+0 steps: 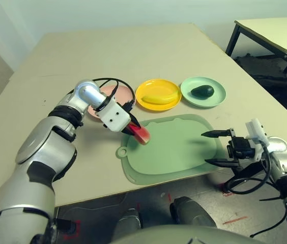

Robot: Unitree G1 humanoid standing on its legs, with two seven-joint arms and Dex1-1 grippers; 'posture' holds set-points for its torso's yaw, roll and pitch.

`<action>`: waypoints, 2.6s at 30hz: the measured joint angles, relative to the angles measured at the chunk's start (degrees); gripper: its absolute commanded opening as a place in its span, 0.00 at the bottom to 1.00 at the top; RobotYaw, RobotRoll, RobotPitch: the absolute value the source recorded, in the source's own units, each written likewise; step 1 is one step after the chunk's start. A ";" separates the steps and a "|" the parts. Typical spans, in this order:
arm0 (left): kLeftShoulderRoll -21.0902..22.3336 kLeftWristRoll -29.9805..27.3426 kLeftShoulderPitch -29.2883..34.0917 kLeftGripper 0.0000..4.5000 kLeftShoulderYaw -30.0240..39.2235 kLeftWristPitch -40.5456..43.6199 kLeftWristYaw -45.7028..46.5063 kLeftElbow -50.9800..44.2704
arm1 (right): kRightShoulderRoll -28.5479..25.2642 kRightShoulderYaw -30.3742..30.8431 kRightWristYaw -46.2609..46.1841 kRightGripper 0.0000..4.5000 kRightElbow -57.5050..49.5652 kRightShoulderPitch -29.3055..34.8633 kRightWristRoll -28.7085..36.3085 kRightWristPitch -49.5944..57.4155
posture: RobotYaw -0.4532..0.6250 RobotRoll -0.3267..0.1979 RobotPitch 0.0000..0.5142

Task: Place the fruits into color-matched plates.

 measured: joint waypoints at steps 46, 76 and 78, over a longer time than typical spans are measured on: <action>5.95 46.46 -3.71 1.00 6.02 14.47 49.02 11.95 | 3.71 -7.02 -11.86 1.00 -12.92 4.71 1.47 14.20 | 0.15 0.62 0.02; 7.99 10.00 13.26 1.00 42.78 24.04 31.40 5.64 | 6.73 -18.36 -29.45 1.00 -4.19 2.95 0.26 5.75 | 0.25 0.62 0.08; 7.64 5.35 17.85 1.00 47.13 27.84 31.74 3.09 | 6.73 -20.36 -32.33 1.00 -1.73 2.95 -0.21 3.87 | 0.26 0.62 0.10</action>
